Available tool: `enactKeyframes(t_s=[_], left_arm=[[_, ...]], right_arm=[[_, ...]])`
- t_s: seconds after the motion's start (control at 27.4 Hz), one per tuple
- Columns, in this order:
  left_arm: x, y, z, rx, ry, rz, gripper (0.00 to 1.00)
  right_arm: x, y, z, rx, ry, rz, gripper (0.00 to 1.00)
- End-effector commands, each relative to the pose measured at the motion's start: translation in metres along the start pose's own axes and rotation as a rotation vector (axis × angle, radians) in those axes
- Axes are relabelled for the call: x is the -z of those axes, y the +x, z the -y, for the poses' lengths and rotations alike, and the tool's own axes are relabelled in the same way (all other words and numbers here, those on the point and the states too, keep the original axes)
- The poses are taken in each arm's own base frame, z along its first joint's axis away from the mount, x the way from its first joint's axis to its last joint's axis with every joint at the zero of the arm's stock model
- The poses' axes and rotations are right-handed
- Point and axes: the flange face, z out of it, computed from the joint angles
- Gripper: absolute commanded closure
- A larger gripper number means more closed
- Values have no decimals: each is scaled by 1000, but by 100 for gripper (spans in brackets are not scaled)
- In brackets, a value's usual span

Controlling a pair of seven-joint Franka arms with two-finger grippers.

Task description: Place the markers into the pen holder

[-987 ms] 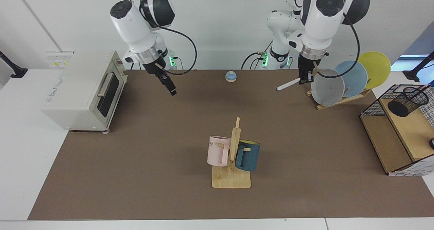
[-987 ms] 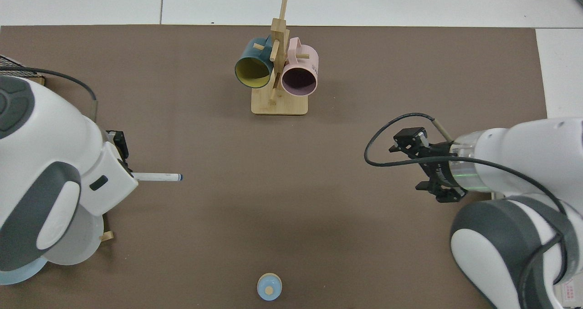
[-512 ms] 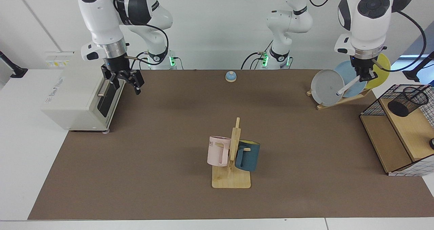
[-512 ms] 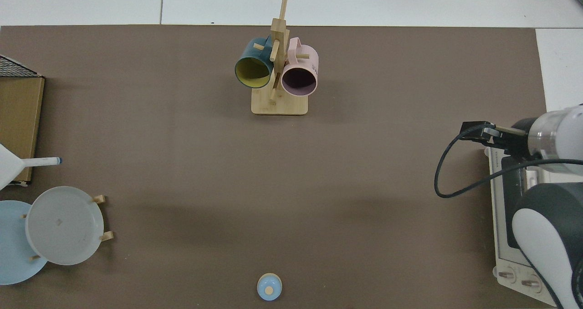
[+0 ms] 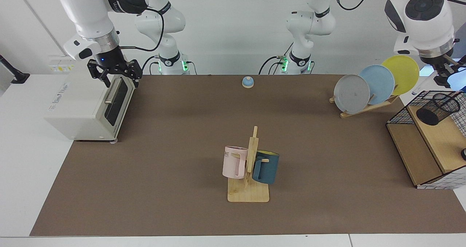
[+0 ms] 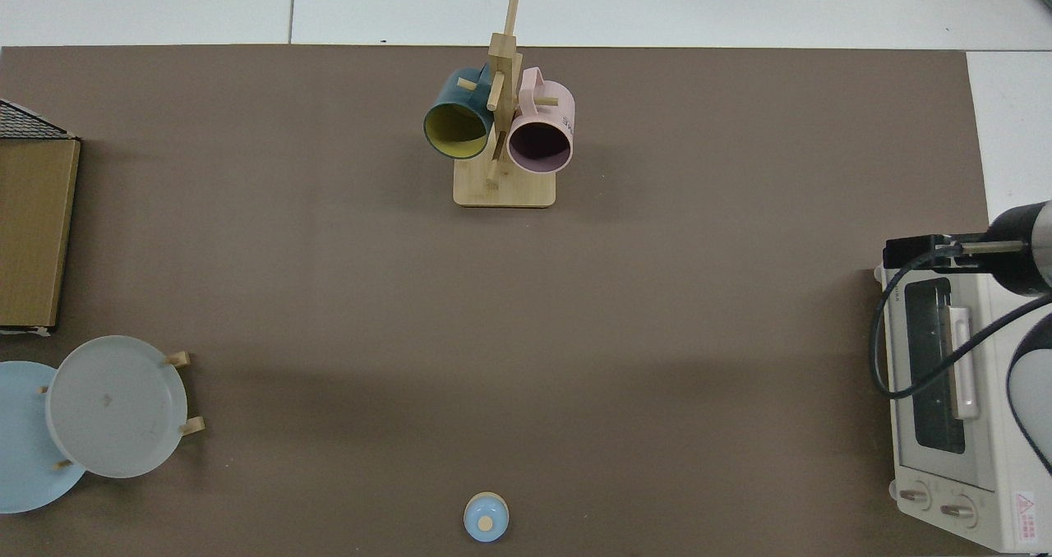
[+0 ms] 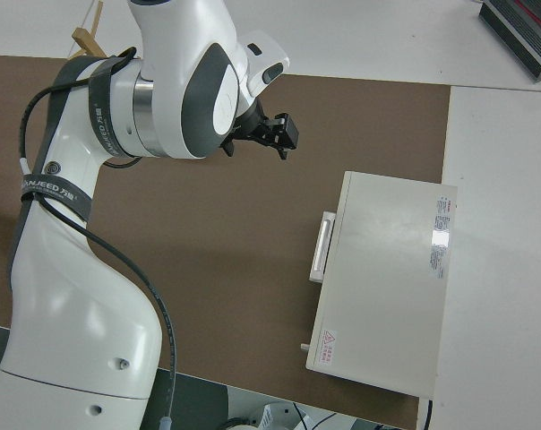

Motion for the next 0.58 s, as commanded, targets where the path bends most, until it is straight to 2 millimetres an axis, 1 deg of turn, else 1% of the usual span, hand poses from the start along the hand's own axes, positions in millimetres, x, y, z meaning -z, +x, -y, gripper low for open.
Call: enactKeyframes(t_s=[0.0, 0.07, 0.11, 0.18, 0.26, 0.33, 0.44, 0.51, 0.55], left_arm=[[-11, -26, 11, -4, 21, 67, 100], [-18, -31, 15, -9, 30, 95, 100], [-21, -30, 18, -24, 24, 121, 100], [-27, -24, 31, -57, 17, 166, 100], [-30, -28, 42, -66, 15, 194, 100], [-35, -31, 48, -84, 26, 200, 100], [-37, -30, 55, -105, 55, 208, 100], [-46, -27, 60, -117, 48, 216, 100], [-47, -28, 64, -116, 47, 222, 100]], right_arm=[[1, 1, 7, 40, 13, 53, 0], [0, -1, 10, 38, 36, 64, 0], [-1, -1, 9, 35, 44, 65, 0], [0, -1, 9, 35, 45, 64, 0], [0, -1, 8, 34, 45, 62, 0], [1, -1, 9, 35, 45, 61, 0], [1, -1, 11, 30, 50, 58, 0], [1, 1, 12, 7, 61, 51, 0], [1, 1, 13, -10, 68, 49, 0]])
